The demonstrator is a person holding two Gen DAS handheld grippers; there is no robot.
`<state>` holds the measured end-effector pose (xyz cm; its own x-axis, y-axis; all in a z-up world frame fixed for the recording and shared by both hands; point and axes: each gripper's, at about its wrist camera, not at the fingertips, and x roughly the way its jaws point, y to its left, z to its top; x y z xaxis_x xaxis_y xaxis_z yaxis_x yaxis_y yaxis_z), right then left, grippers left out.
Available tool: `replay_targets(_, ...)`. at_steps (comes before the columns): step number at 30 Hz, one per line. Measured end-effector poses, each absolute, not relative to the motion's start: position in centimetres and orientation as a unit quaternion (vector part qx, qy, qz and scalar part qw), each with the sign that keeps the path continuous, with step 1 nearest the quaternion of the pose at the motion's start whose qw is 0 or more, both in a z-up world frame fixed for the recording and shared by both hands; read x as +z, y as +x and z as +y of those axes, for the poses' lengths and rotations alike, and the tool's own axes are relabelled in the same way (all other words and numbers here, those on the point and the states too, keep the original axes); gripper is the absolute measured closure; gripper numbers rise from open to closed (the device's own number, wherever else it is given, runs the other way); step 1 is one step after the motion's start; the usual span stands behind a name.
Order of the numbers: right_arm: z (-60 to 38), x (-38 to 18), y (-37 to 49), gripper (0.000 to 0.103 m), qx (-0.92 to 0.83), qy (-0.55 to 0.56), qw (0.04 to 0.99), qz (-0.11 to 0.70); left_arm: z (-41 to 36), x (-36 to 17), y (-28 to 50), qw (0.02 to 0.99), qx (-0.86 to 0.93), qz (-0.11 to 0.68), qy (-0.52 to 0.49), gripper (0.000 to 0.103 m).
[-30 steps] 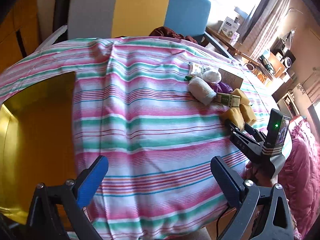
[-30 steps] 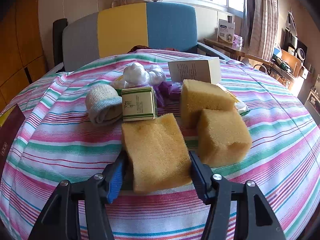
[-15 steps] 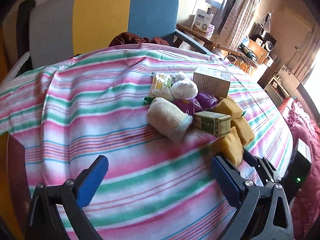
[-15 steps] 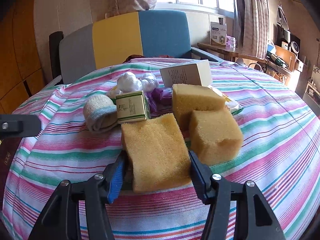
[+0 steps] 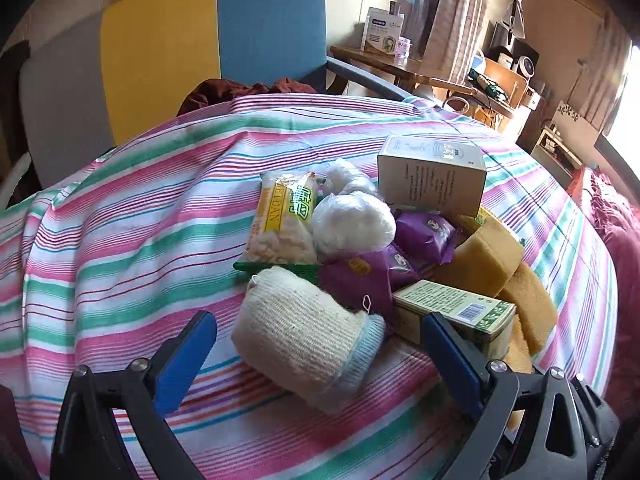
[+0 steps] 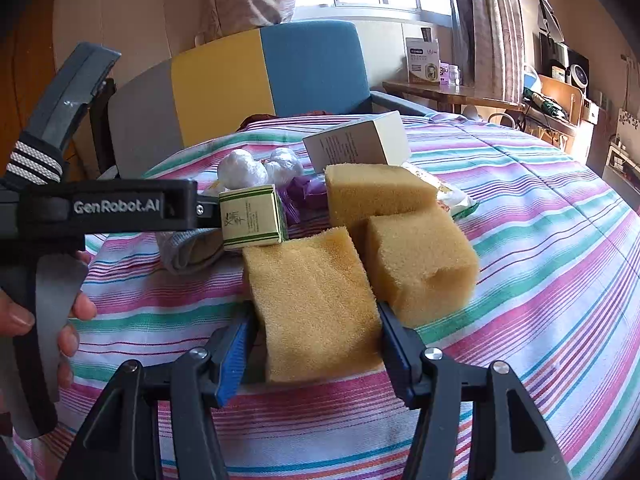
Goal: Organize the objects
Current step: 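Grasp the white knit sock with the left gripper, then carry the sock to the gold tray with the left gripper while the right gripper carries the sponge there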
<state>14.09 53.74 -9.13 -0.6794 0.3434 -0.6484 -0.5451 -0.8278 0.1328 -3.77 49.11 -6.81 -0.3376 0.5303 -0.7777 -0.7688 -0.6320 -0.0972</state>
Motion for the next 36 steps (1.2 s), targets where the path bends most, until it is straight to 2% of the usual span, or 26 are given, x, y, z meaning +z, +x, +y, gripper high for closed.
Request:
replay_targets(4,53.8,-9.2,14.1,0.043,0.902,-0.315,0.247,0.161,49.2,-8.1,-4.7,0.386,0.81,0.15,-0.415,0.002)
replay_targets(7,53.7,-9.2,14.1,0.043,0.902,-0.316,0.248,0.16,49.2,-8.5,-4.7,0.404,0.804,0.142,-0.413,0.022)
replay_targets(8,53.7,-9.2,14.1,0.043,0.902,-0.316,0.249,0.16,49.2,-8.5,-4.5,0.411,0.802,0.141,-0.409,0.026)
replay_targets(12,53.7,-9.2,14.2,0.043,0.902,-0.315,0.249,0.16,49.4,-8.3,-3.5,0.404,0.814,0.158,-0.387,0.028)
replay_targets(18,53.7,-9.2,14.2,0.044,0.902,-0.314,0.252,0.158,47.5,-8.3,-3.6,0.39,0.825,0.122,-0.391,0.029)
replay_targets(25,53.5,-9.2,14.0,0.045,0.9,-0.315,0.26,0.15,44.2,-8.2,-2.5,0.379,0.828,0.086,-0.405,0.029)
replay_targets(36,53.0,-8.9,13.8,0.045,0.897,-0.318,0.281,0.126,36.7,-6.3,2.3,0.382,0.833,0.073,-0.393,0.03)
